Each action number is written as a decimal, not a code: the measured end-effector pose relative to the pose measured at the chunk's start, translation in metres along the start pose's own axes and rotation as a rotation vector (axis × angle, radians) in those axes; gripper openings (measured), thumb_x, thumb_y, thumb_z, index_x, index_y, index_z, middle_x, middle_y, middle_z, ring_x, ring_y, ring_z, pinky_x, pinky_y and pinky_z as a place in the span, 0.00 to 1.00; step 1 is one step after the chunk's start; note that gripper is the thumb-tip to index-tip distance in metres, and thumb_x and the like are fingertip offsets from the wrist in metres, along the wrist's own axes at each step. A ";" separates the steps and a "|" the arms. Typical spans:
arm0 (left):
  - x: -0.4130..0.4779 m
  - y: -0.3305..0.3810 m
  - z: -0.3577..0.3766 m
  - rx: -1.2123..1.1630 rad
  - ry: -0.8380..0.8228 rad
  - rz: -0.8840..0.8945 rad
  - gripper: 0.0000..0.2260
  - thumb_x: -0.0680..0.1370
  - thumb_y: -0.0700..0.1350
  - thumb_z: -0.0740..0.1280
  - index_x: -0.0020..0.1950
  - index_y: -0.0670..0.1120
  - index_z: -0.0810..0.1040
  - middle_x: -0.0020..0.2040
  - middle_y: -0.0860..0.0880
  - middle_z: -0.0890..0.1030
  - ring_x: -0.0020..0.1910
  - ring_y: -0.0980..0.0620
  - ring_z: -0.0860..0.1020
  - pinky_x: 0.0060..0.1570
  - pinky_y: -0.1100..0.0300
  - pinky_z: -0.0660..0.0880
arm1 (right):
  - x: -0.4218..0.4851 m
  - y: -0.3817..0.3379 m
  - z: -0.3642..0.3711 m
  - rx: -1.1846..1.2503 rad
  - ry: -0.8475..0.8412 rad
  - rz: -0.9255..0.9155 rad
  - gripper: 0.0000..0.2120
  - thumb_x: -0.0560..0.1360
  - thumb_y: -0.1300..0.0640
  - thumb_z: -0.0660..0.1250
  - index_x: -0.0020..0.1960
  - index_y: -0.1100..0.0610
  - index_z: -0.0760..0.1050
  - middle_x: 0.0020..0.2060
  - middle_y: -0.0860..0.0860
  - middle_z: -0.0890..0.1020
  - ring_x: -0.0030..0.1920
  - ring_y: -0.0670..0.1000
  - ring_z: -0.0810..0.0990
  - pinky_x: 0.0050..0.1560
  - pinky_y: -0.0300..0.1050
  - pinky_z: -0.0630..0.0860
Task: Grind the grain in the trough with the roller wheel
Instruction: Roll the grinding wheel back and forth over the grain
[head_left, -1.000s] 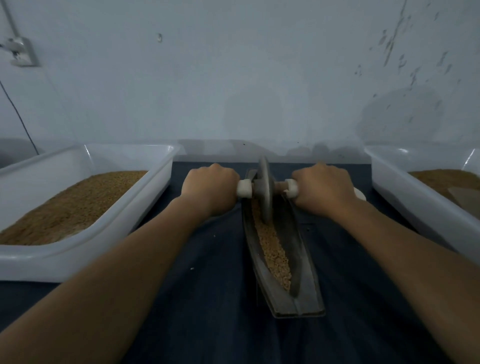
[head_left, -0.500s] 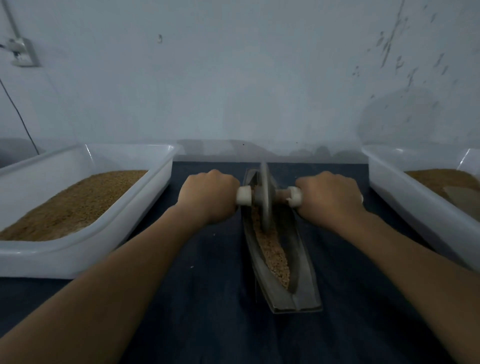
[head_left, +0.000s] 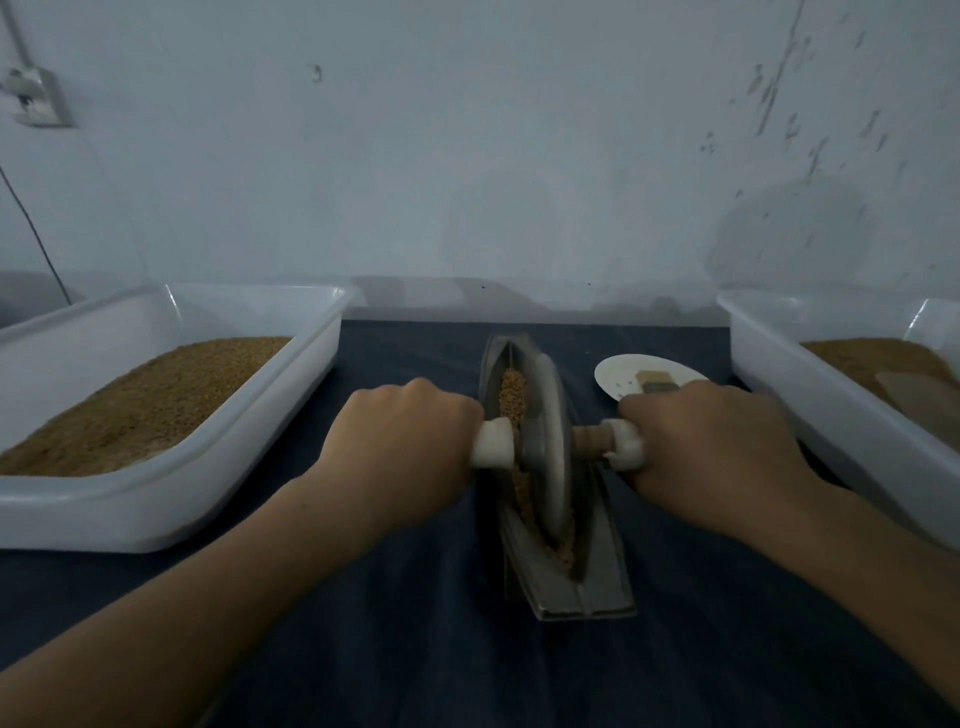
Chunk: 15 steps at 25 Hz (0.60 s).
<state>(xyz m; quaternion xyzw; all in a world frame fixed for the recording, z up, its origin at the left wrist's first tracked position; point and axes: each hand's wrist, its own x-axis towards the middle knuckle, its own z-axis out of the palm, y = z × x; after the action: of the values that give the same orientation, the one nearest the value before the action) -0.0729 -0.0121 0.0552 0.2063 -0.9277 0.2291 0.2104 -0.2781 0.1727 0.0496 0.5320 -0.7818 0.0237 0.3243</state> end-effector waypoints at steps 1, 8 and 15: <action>0.007 0.000 0.009 -0.023 -0.060 -0.046 0.14 0.70 0.56 0.71 0.37 0.57 0.65 0.30 0.56 0.60 0.25 0.56 0.56 0.26 0.60 0.55 | 0.009 -0.002 0.008 -0.023 -0.031 0.021 0.17 0.66 0.43 0.69 0.32 0.46 0.61 0.27 0.44 0.68 0.26 0.49 0.66 0.28 0.38 0.52; 0.065 -0.016 0.032 -0.108 -0.225 -0.173 0.04 0.75 0.53 0.67 0.47 0.54 0.76 0.41 0.51 0.76 0.36 0.49 0.72 0.36 0.53 0.67 | 0.081 -0.005 0.028 0.092 -0.202 0.116 0.09 0.73 0.45 0.69 0.40 0.47 0.72 0.35 0.46 0.73 0.36 0.52 0.73 0.34 0.44 0.66; 0.007 0.002 0.008 0.022 -0.045 -0.052 0.15 0.71 0.56 0.69 0.34 0.56 0.62 0.29 0.56 0.63 0.24 0.56 0.59 0.25 0.62 0.52 | 0.010 0.000 0.010 -0.043 -0.014 0.021 0.17 0.64 0.41 0.72 0.30 0.45 0.64 0.26 0.43 0.69 0.26 0.39 0.54 0.28 0.35 0.47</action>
<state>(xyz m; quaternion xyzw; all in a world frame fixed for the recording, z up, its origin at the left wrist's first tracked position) -0.0821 -0.0163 0.0511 0.2377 -0.9241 0.2288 0.1929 -0.2853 0.1608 0.0469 0.5168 -0.7900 0.0068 0.3299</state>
